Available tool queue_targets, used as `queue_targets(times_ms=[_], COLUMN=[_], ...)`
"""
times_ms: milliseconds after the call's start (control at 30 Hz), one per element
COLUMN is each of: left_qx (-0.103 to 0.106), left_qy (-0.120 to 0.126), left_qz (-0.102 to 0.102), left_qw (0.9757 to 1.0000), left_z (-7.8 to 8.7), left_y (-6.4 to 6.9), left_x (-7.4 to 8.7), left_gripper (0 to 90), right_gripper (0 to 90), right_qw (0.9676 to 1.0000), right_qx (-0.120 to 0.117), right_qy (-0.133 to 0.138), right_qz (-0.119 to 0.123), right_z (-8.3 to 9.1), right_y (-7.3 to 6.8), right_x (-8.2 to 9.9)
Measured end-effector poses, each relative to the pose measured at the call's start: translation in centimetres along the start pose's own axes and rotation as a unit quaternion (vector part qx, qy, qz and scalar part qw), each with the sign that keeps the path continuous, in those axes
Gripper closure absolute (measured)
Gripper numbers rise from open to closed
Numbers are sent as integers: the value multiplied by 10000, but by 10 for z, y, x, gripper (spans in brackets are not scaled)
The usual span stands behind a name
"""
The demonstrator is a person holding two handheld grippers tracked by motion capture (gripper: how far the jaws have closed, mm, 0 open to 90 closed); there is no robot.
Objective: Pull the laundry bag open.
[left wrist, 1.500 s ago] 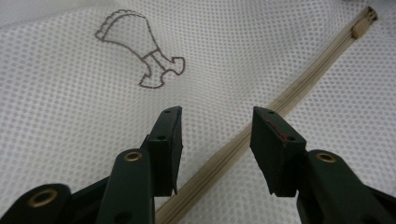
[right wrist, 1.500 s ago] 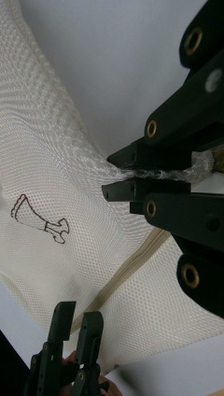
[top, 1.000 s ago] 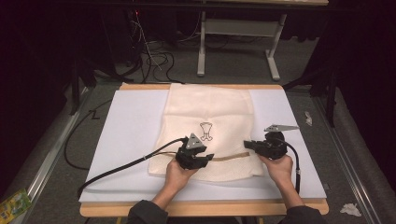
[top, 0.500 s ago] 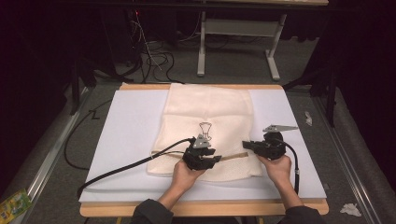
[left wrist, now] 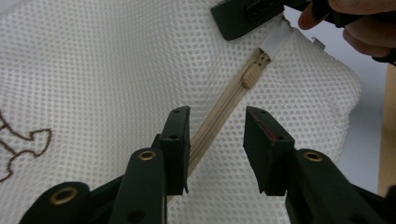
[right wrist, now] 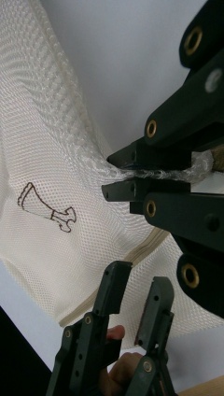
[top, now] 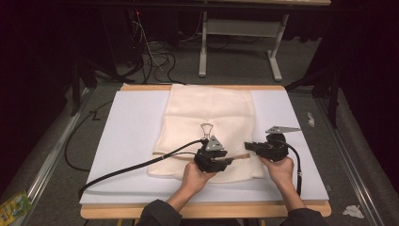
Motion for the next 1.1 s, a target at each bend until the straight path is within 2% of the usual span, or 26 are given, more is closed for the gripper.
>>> queue_targets(times_ms=[167,267,600,800,1100], left_qx=[54,138,185,217,244], left_qy=[10,114,87,187,154], left_qz=[-50,63,134,228,257], left_qw=[10000,9998,9997,9993,9993], left_z=[-5,-7,-13,-16,-19], left_y=[9,12,15,16,16], left_x=[-4,-8,-4,-6,-3], left_gripper=[625,625,637,638,641], right_gripper=[877,877,878,878,878], right_qw=[10000,10000,10000,10000,9999], right_qx=[-1,-4,2,-52,-117], right_qy=[7,17,21,33,59], right_qz=[-1,1,3,-12,-4], right_z=[0,0,-1,-3,-9], right_y=[0,1,0,-4,-11], right_x=[0,0,0,-1,-5])
Point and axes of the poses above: each handheld gripper's, and its own axes: z roughly backward along the jaws, x roughly out of its underside, y roughly to its right, the point moved 9 cm from there along -z, roughly forward along the jaws, and after that the axes turned 9 degrees about -x, right-handed, at the moved point
